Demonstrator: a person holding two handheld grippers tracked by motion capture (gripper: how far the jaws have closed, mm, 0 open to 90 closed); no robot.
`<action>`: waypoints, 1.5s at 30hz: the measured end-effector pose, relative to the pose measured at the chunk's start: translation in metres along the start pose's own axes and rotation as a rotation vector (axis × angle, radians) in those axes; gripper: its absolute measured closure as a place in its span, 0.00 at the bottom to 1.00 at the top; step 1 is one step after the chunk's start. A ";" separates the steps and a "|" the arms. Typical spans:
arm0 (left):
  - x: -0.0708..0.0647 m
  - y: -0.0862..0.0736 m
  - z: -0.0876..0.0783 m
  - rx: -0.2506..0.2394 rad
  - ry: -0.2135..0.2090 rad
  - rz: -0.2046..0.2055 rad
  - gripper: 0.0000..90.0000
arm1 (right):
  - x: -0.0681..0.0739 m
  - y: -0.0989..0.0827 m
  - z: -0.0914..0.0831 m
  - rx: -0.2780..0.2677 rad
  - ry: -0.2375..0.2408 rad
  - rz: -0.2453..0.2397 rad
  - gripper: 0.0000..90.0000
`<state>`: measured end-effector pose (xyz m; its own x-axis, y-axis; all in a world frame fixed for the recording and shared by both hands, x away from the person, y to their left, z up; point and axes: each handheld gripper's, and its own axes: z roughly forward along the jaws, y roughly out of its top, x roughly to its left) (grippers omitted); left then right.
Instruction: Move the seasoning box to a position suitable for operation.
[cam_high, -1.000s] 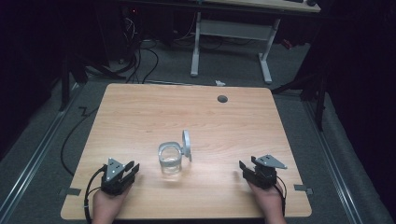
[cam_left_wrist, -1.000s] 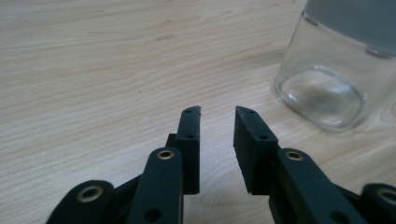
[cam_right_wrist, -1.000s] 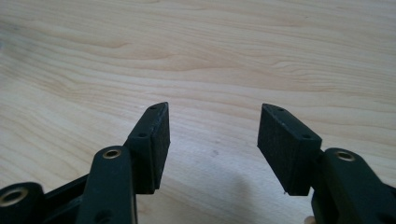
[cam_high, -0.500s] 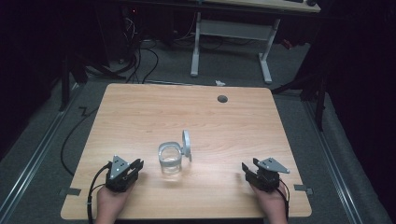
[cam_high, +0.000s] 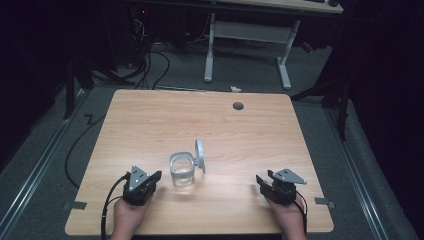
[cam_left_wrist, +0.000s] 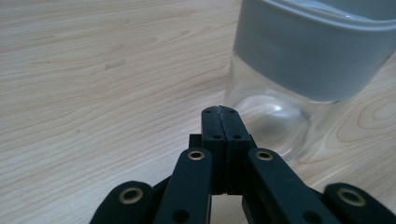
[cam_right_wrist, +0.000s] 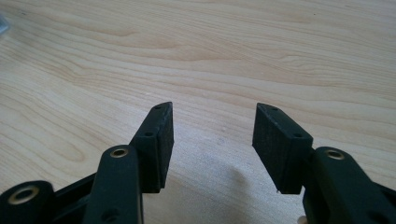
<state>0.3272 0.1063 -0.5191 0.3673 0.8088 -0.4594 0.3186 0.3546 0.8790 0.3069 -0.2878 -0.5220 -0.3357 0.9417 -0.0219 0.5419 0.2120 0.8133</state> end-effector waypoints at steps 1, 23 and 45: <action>-0.004 0.000 0.000 -0.001 -0.005 -0.003 1.00 | 0.000 0.000 0.000 0.000 0.003 -0.001 0.54; -0.063 -0.019 -0.003 0.073 -0.149 0.025 1.00 | -0.002 0.001 -0.001 -0.009 0.018 0.002 0.54; -0.034 0.001 0.038 0.031 -0.040 0.000 1.00 | -0.006 -0.001 -0.002 -0.002 0.035 0.030 0.55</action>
<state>0.3480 0.0614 -0.5076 0.4015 0.7892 -0.4648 0.3450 0.3398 0.8749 0.3069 -0.2942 -0.5218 -0.3458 0.9380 0.0229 0.5507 0.1831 0.8144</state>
